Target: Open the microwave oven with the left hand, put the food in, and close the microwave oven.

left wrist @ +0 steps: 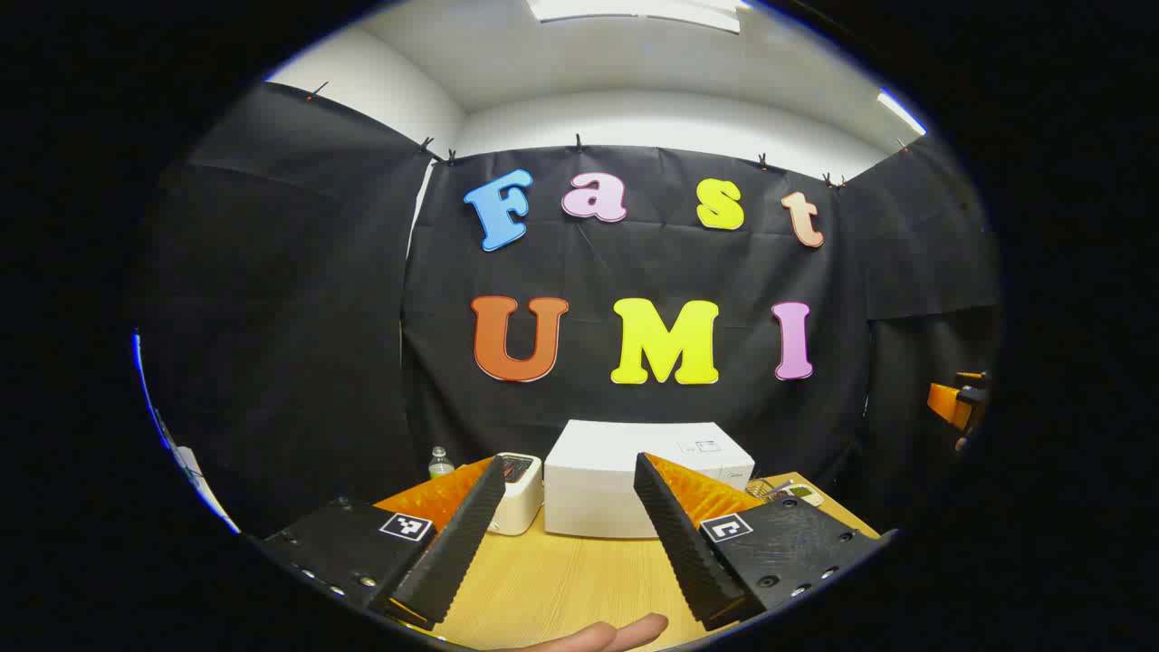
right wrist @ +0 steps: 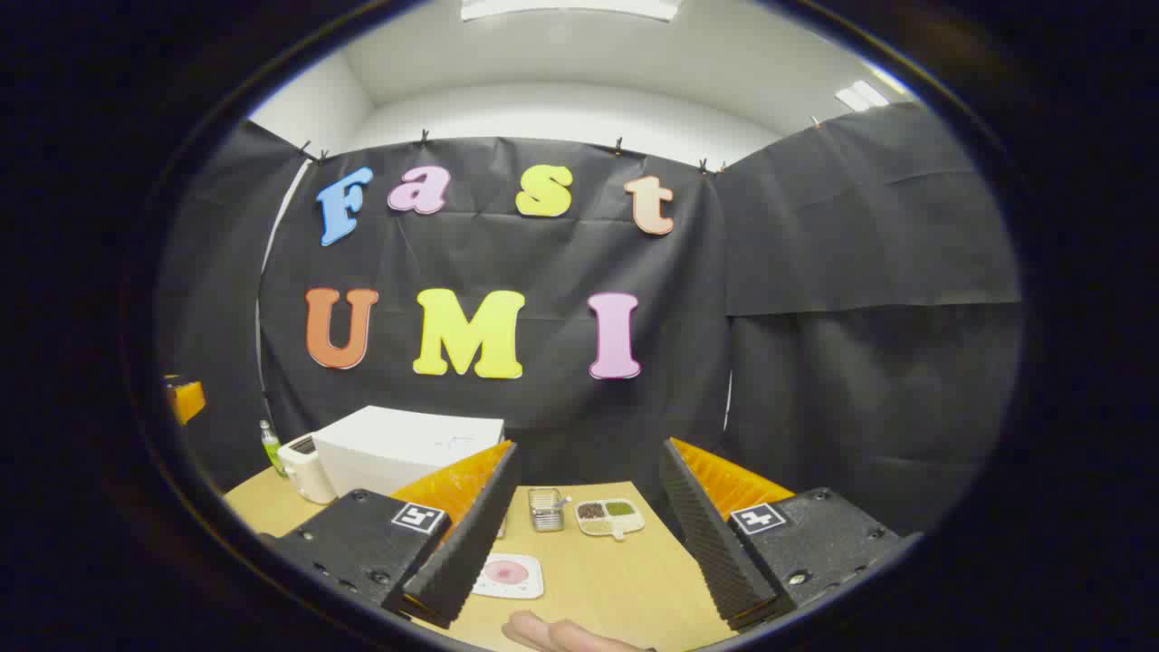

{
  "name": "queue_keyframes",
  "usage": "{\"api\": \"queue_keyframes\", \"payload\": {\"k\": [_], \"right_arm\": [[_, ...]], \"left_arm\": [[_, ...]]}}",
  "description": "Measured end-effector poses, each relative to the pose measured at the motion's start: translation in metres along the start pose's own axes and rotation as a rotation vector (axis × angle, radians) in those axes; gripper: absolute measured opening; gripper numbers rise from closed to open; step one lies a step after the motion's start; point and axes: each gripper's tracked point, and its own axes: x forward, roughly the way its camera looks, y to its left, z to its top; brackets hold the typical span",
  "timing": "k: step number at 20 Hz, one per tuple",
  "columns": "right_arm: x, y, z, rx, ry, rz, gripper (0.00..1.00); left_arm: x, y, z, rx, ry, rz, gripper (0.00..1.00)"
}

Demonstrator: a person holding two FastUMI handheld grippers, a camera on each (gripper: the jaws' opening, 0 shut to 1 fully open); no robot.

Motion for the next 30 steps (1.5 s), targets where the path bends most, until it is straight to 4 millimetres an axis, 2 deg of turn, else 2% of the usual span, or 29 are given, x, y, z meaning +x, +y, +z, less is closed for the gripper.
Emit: {"api": "queue_keyframes", "payload": {"k": [1, 6, 12, 15, 20, 24, 30], "right_arm": [[-0.001, -0.001, 0.002, -0.002, -0.004, 0.002, 1.00], [-0.009, -0.001, 0.012, -0.016, -0.034, 0.002, 1.00], [-0.017, 0.007, 0.019, -0.018, -0.068, 0.023, 1.00], [-0.016, 0.010, 0.019, -0.018, -0.071, 0.033, 0.99], [-0.010, 0.002, 0.017, -0.009, -0.089, 0.021, 0.99], [-0.003, 0.000, 0.007, 0.006, -0.073, 0.031, 0.99], [0.012, -0.006, -0.012, 0.011, -0.064, 0.037, 0.99]], "left_arm": [[0.001, 0.001, 0.000, 0.004, -0.002, 0.002, 0.92], [0.001, -0.006, -0.007, 0.002, 0.004, -0.017, 0.92], [0.005, -0.002, -0.008, -0.006, -0.003, -0.015, 0.92], [0.013, -0.007, -0.016, -0.005, 0.019, -0.019, 0.92], [0.021, -0.020, -0.018, 0.008, -0.006, -0.041, 0.92], [0.042, -0.041, -0.038, 0.001, 0.027, -0.070, 0.92], [0.095, -0.087, -0.080, -0.027, 0.039, -0.135, 0.92]]}}
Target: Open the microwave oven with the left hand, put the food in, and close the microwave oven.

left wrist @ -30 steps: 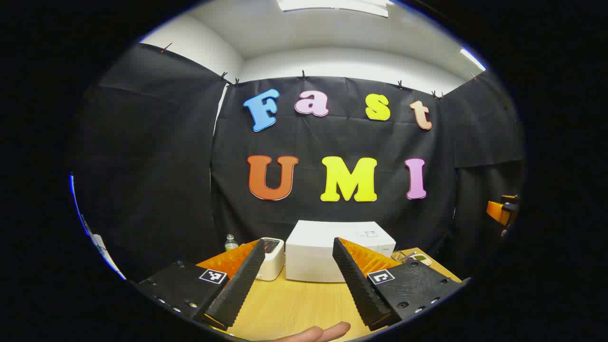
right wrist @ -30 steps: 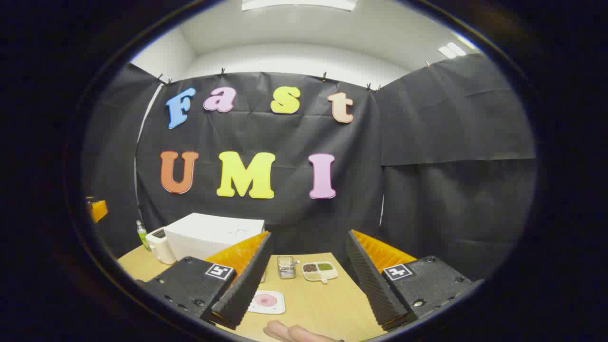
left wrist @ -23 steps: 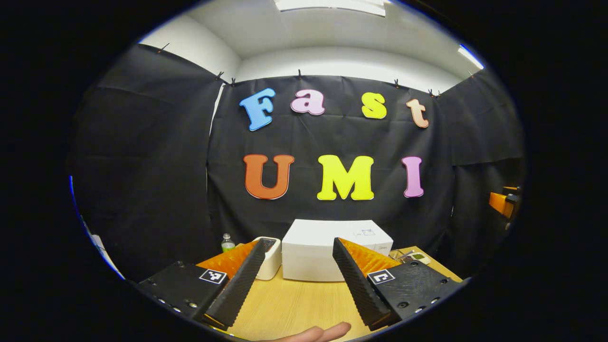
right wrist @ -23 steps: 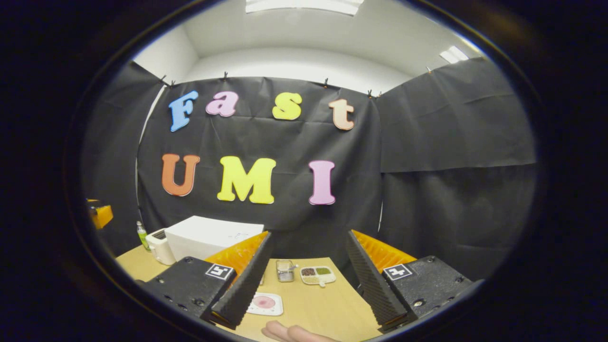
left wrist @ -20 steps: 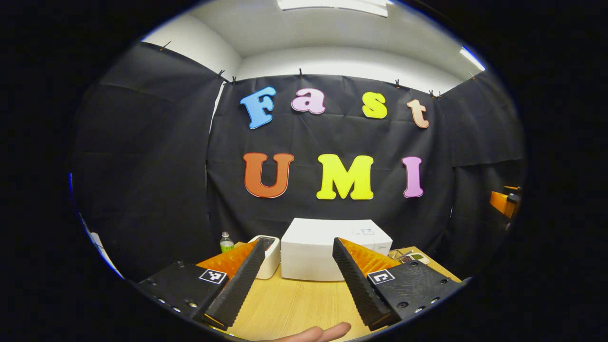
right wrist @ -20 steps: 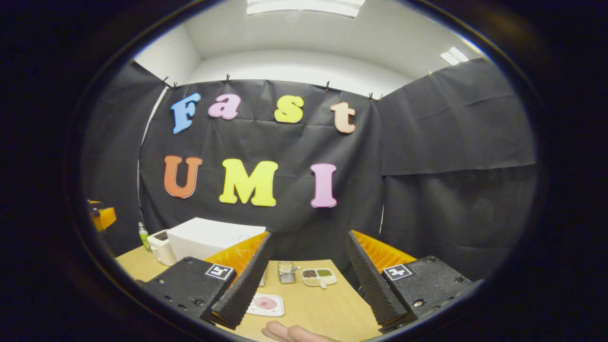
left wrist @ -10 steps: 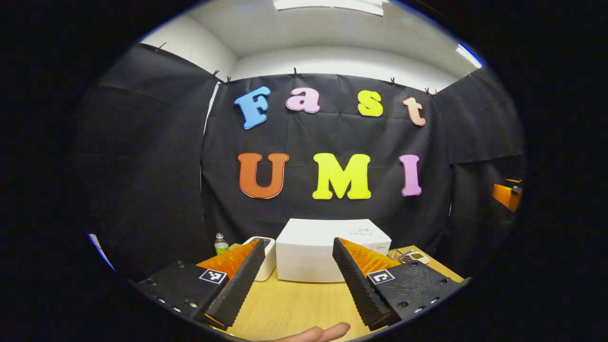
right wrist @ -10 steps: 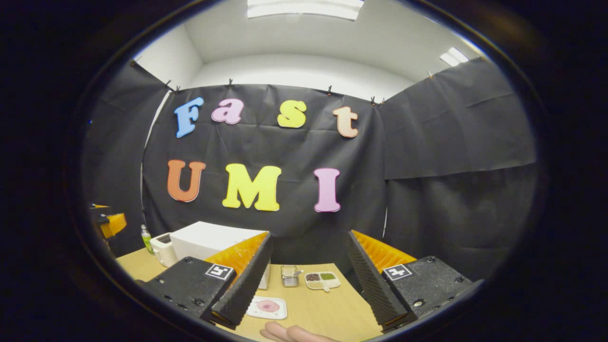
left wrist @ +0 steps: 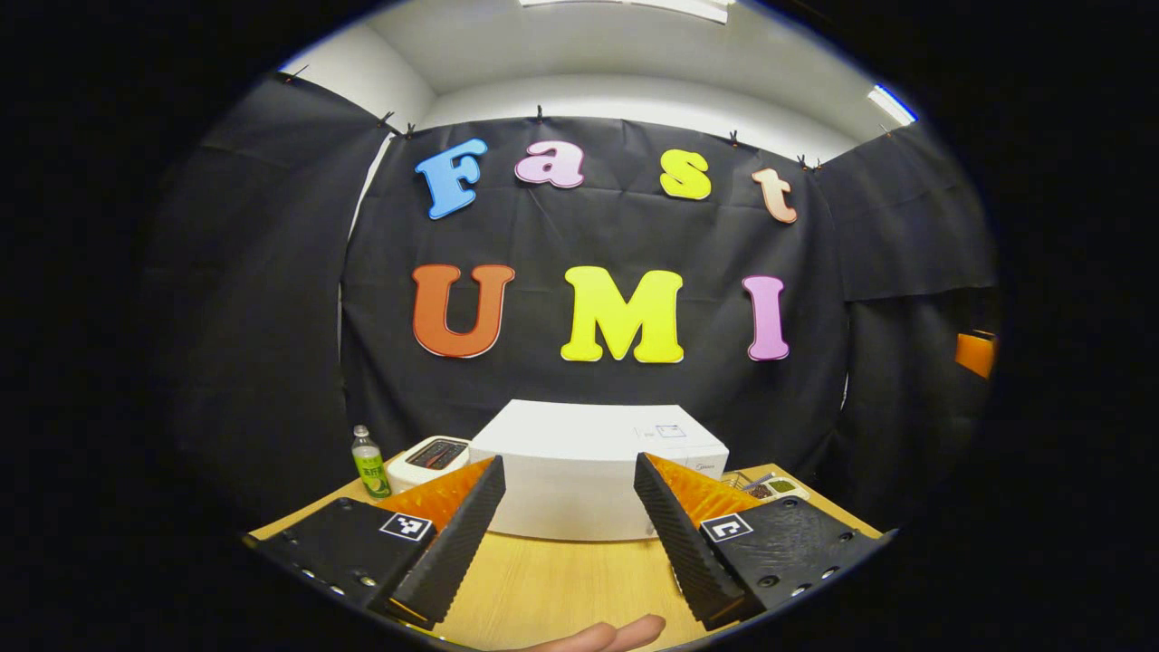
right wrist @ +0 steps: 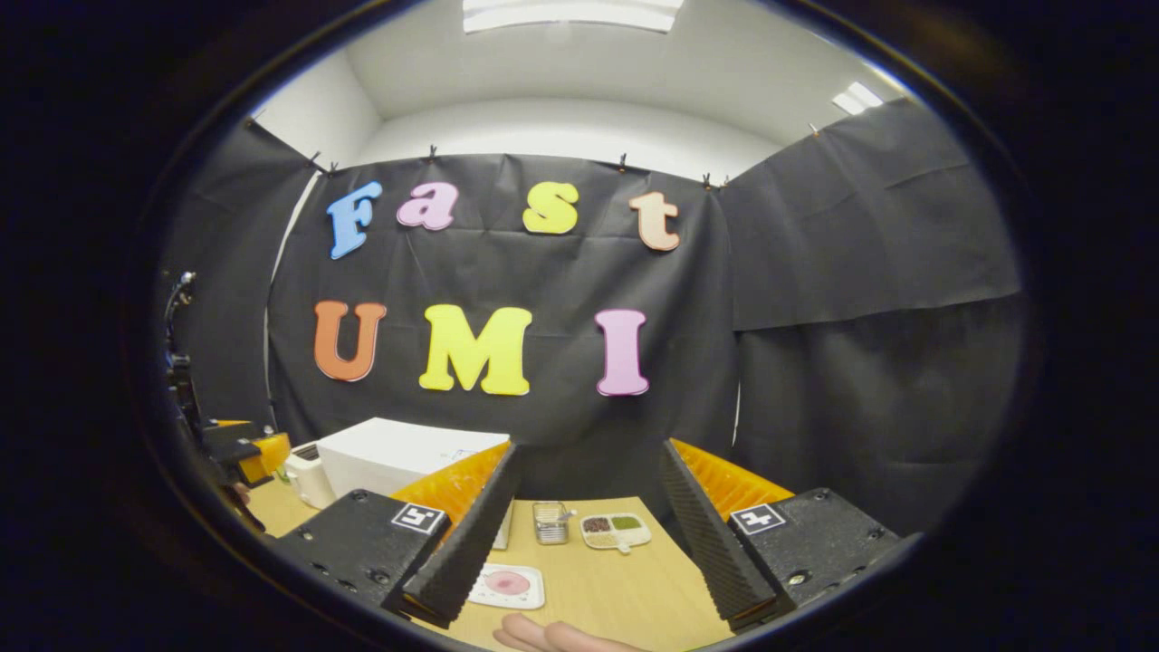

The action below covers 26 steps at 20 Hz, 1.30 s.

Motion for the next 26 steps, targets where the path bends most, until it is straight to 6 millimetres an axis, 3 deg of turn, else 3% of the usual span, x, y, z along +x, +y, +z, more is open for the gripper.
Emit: {"api": "queue_keyframes", "payload": {"k": [8, 9, 12, 13, 14, 17, 18, 26], "right_arm": [[0.025, -0.028, -0.035, 0.020, 0.044, -0.006, 1.00], [0.027, -0.032, -0.038, 0.021, 0.046, -0.007, 0.94], [0.033, -0.045, -0.050, 0.024, 0.060, -0.013, 0.94], [0.035, -0.051, -0.055, 0.023, 0.066, -0.016, 1.00], [0.036, -0.056, -0.059, 0.024, 0.072, -0.021, 0.94], [0.040, -0.069, -0.075, 0.029, 0.088, -0.028, 0.94], [0.042, -0.074, -0.079, 0.030, 0.091, -0.029, 1.00], [0.053, -0.094, -0.101, 0.040, 0.108, -0.044, 1.00]], "left_arm": [[0.085, -0.055, -0.066, -0.023, 0.029, -0.067, 0.92], [0.095, -0.066, -0.078, -0.019, 0.038, -0.085, 0.92], [0.122, -0.087, -0.110, 0.008, 0.058, -0.103, 0.92], [0.130, -0.094, -0.122, 0.007, 0.073, -0.110, 0.92], [0.139, -0.099, -0.131, 0.004, 0.080, -0.114, 0.92], [0.160, -0.103, -0.152, 0.004, 0.097, -0.109, 0.92], [0.166, -0.105, -0.158, 0.002, 0.099, -0.111, 0.92], [0.202, -0.127, -0.191, -0.023, 0.132, -0.138, 0.90]]}}
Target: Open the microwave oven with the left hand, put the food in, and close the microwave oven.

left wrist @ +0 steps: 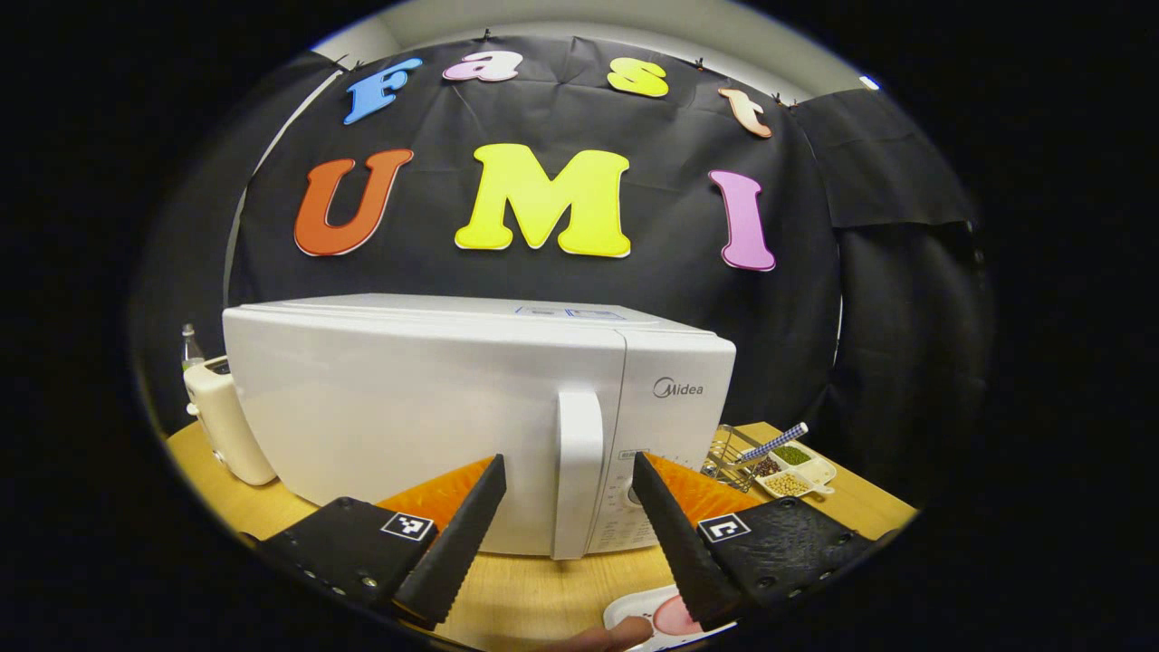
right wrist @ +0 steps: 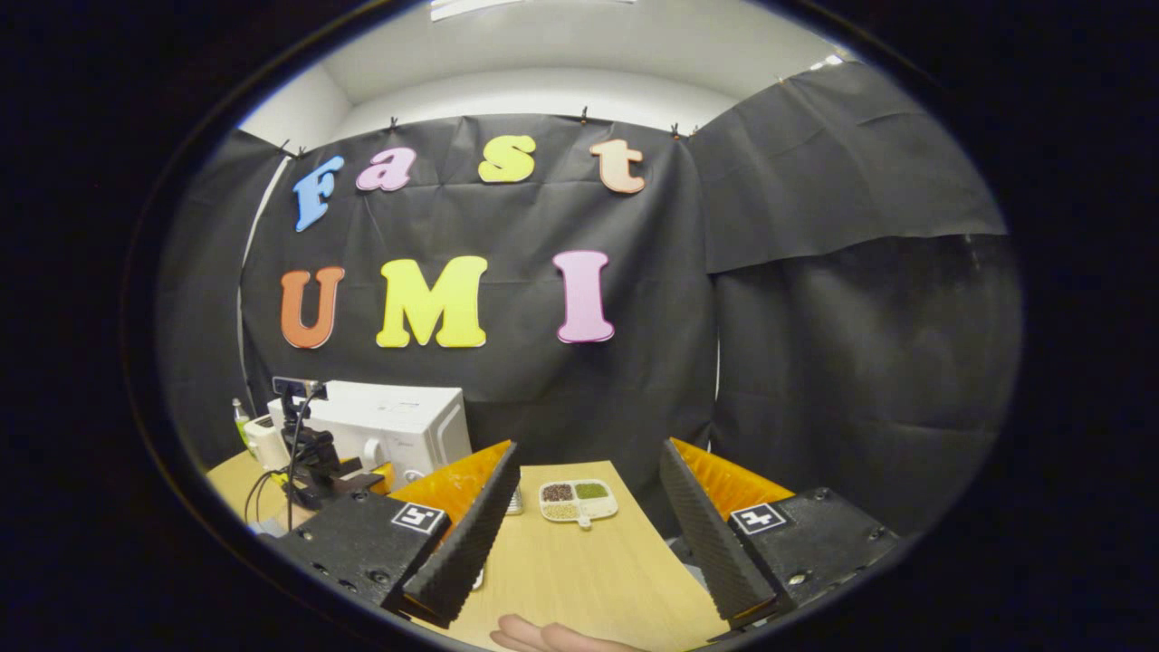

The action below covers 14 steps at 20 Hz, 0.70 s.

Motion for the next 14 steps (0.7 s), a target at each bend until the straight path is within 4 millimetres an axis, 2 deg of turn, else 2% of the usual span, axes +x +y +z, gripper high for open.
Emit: {"api": "queue_keyframes", "payload": {"k": [1, 2, 3, 4, 5, 7, 8, 10, 12, 13, 14], "right_arm": [[0.000, -0.001, -0.002, -0.002, 0.003, -0.001, 0.99], [-0.001, -0.003, -0.003, -0.003, 0.004, -0.002, 0.99], [-0.002, -0.005, -0.004, -0.003, 0.002, -0.004, 0.99], [-0.003, -0.006, -0.003, -0.004, -0.004, -0.007, 1.00], [-0.004, -0.008, -0.003, -0.007, -0.011, -0.010, 0.99], [-0.007, -0.011, -0.005, -0.007, -0.013, -0.018, 1.00], [-0.009, -0.012, -0.006, -0.005, -0.010, -0.017, 1.00], [-0.011, -0.015, -0.008, -0.007, -0.006, -0.023, 1.00], [-0.013, -0.023, -0.011, -0.007, 0.001, -0.041, 1.00], [-0.015, -0.026, -0.013, -0.007, 0.004, -0.046, 0.99], [-0.017, -0.030, -0.013, -0.007, 0.006, -0.056, 0.99]], "left_arm": [[0.003, -0.001, 0.000, 0.008, -0.010, 0.006, 0.81], [0.004, 0.003, 0.001, 0.031, -0.026, 0.032, 0.89], [0.007, 0.005, 0.001, 0.049, -0.035, 0.060, 0.50], [0.009, 0.006, 0.000, 0.071, -0.042, 0.079, 0.62], [0.009, 0.005, -0.003, 0.105, -0.031, 0.079, 0.57], [0.008, 0.005, -0.001, 0.098, -0.059, 0.070, 0.59], [0.009, 0.011, -0.001, 0.065, -0.063, 0.100, 0.59], [0.009, 0.010, -0.001, -0.005, -0.056, 0.102, 0.46], [0.008, 0.004, -0.001, 0.009, -0.051, 0.097, 0.46], [0.006, 0.006, -0.004, 0.043, -0.039, 0.109, 0.24], [0.008, 0.007, -0.006, 0.063, -0.034, 0.116, 0.24]]}}
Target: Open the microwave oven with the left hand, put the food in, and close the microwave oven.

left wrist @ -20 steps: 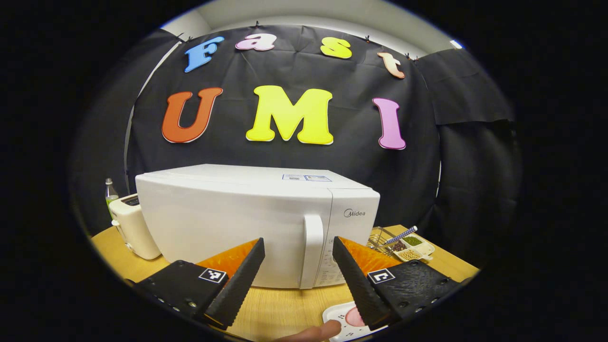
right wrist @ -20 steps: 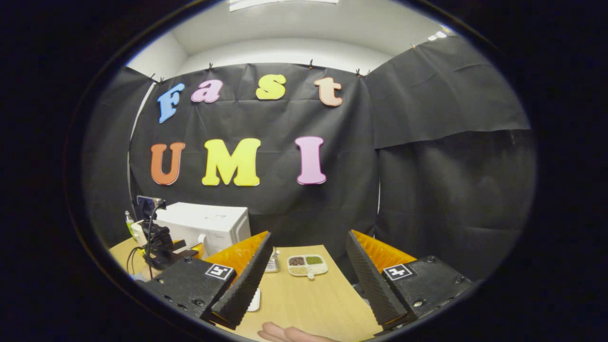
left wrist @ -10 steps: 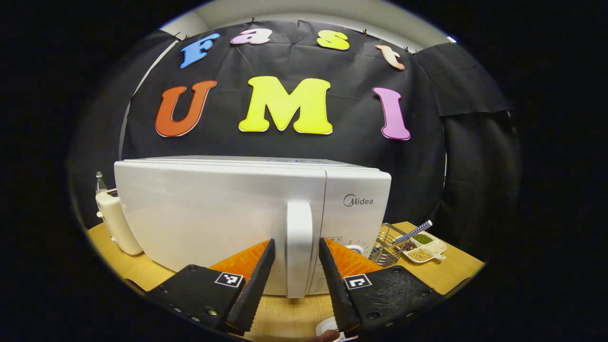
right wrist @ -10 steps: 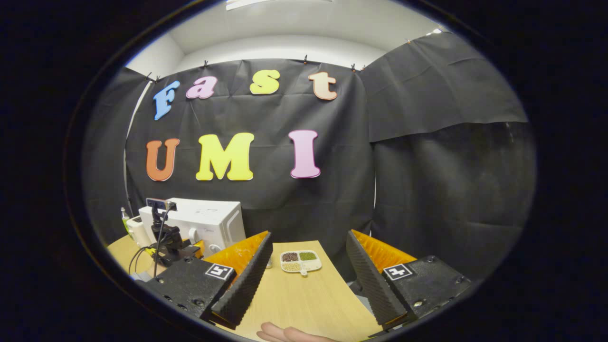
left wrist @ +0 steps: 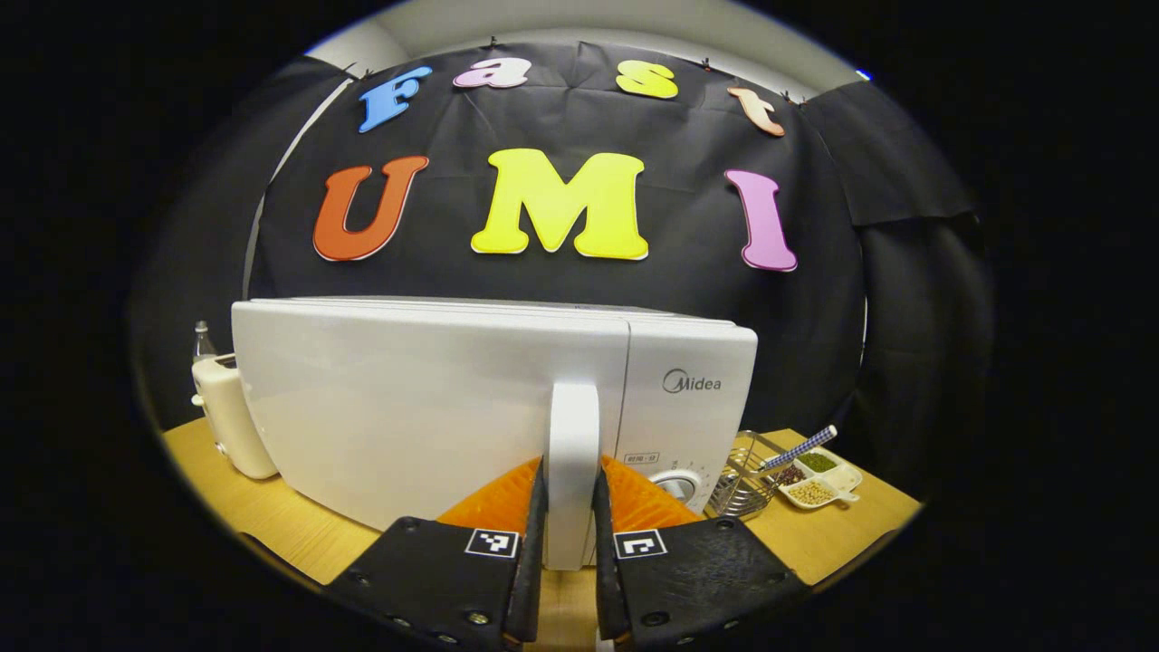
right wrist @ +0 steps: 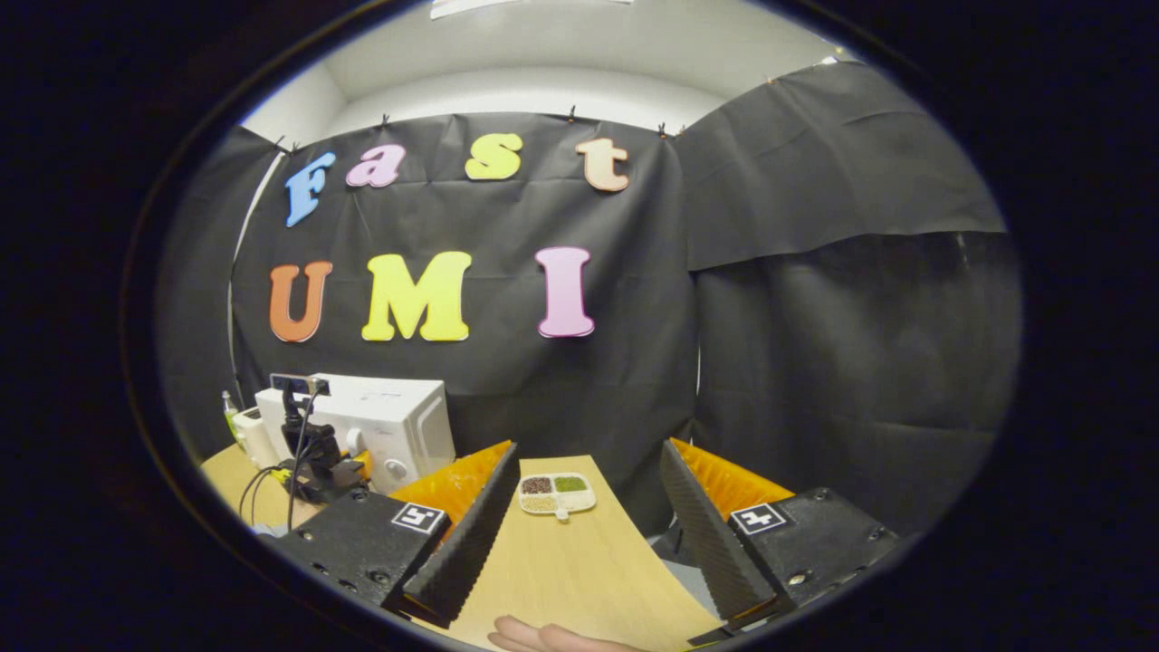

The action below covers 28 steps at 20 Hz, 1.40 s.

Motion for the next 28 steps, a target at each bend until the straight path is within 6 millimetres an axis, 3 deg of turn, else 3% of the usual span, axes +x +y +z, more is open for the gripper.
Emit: {"api": "queue_keyframes", "payload": {"k": [1, 3, 4, 5, 9, 18, 19, 24, 25, 28], "right_arm": [[-0.002, -0.004, -0.001, -0.002, 0.002, -0.010, 0.99], [-0.008, -0.009, -0.001, -0.004, 0.004, -0.022, 1.00], [-0.010, -0.010, 0.000, -0.005, 0.004, -0.025, 1.00], [-0.013, -0.010, 0.002, -0.006, 0.000, -0.025, 0.99], [-0.021, -0.002, 0.006, 0.001, -0.008, -0.002, 1.00], [-0.048, 0.020, 0.003, 0.052, 0.016, 0.025, 0.99], [-0.052, 0.022, 0.005, 0.050, 0.011, 0.026, 0.99], [-0.072, 0.044, 0.006, 0.029, 0.011, 0.069, 0.99], [-0.074, 0.048, 0.003, 0.027, 0.017, 0.082, 0.99], [-0.078, 0.059, 0.000, 0.015, 0.020, 0.099, 1.00]], "left_arm": [[0.000, 0.000, -0.003, -0.009, 0.014, 0.003, 0.16], [0.000, -0.001, -0.002, -0.037, 0.027, -0.010, 0.12], [-0.001, -0.001, -0.004, -0.049, 0.033, -0.016, 0.01], [-0.003, 0.000, -0.004, -0.044, 0.043, -0.021, 0.05], [-0.024, 0.003, -0.006, -0.036, 0.045, -0.019, 0.04], [-0.103, 0.023, -0.015, -0.055, 0.080, -0.192, 0.04], [-0.113, 0.028, -0.016, -0.057, 0.078, -0.203, 0.09], [-0.156, 0.057, -0.021, -0.035, 0.065, -0.208, 0.09], [-0.168, 0.064, -0.022, -0.039, 0.080, -0.218, 0.16], [-0.193, 0.086, -0.025, -0.036, 0.074, -0.225, 0.16]]}}
